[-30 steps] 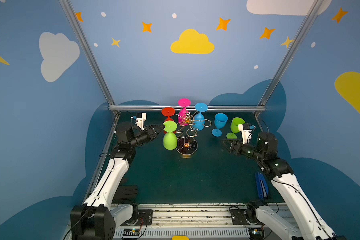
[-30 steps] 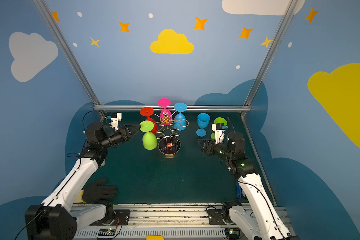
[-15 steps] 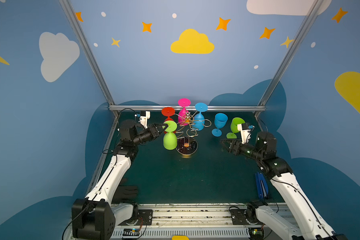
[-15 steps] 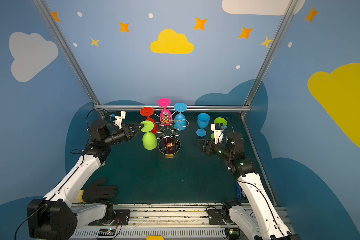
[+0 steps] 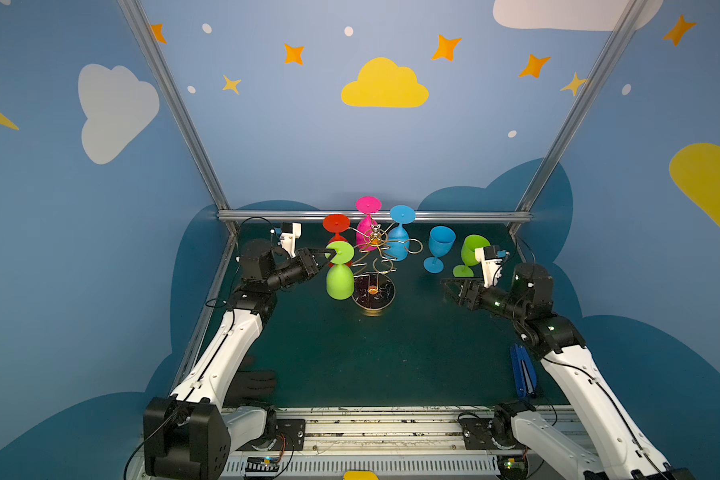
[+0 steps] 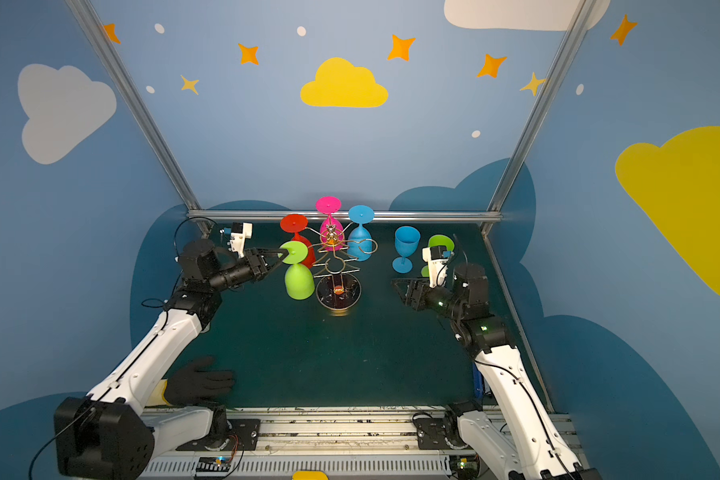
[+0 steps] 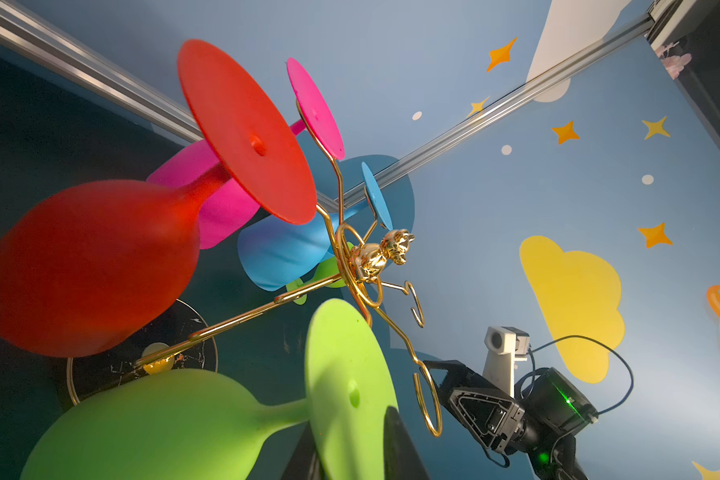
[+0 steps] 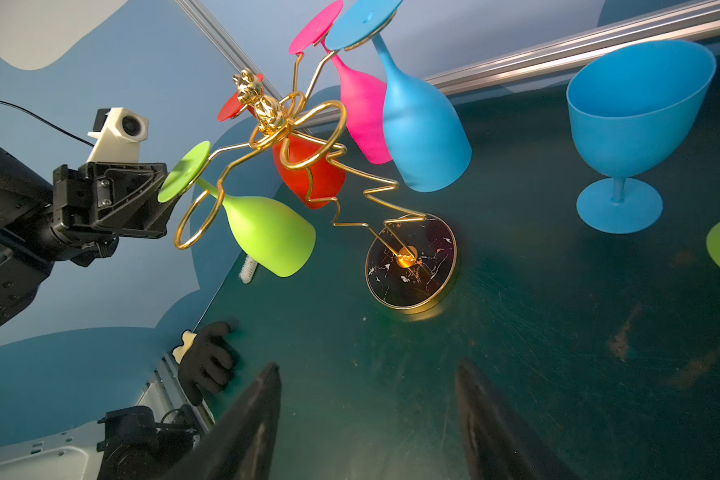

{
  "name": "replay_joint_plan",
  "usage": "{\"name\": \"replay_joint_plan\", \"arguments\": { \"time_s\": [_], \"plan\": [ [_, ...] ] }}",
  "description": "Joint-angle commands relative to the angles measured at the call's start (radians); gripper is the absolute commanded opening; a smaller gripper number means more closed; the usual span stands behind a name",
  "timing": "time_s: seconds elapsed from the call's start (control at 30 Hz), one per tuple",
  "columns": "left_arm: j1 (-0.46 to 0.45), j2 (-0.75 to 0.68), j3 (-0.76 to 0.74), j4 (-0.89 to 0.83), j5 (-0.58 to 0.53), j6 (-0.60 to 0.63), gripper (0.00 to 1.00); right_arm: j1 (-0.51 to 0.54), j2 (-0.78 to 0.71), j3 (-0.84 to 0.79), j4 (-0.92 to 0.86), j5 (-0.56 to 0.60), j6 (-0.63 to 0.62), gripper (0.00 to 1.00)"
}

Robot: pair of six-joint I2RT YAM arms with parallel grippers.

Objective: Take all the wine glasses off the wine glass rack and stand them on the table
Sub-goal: 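Close the left gripper on the hanging lime-green glass's foot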

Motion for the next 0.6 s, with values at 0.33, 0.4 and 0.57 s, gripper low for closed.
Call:
{"name": "replay_joint_plan", "arguments": {
  "time_s": [0.33, 0.4, 0.57],
  "plan": [
    [0.001, -0.043, 0.020, 0.000, 0.000, -0.003, 0.14, 0.007, -0.023, -0.004, -0.005, 0.022, -0.011, 0.69],
    [0.002, -0.046, 0.018, 0.006, 0.002, -0.012, 0.14, 0.007, -0.023, -0.003, -0.005, 0.023, -0.011, 0.69],
    [0.008, -0.063, 0.011, 0.034, 0.013, -0.055, 0.12, 0.008, -0.027, -0.002, -0.007, 0.034, -0.013, 0.72]
  ]
}}
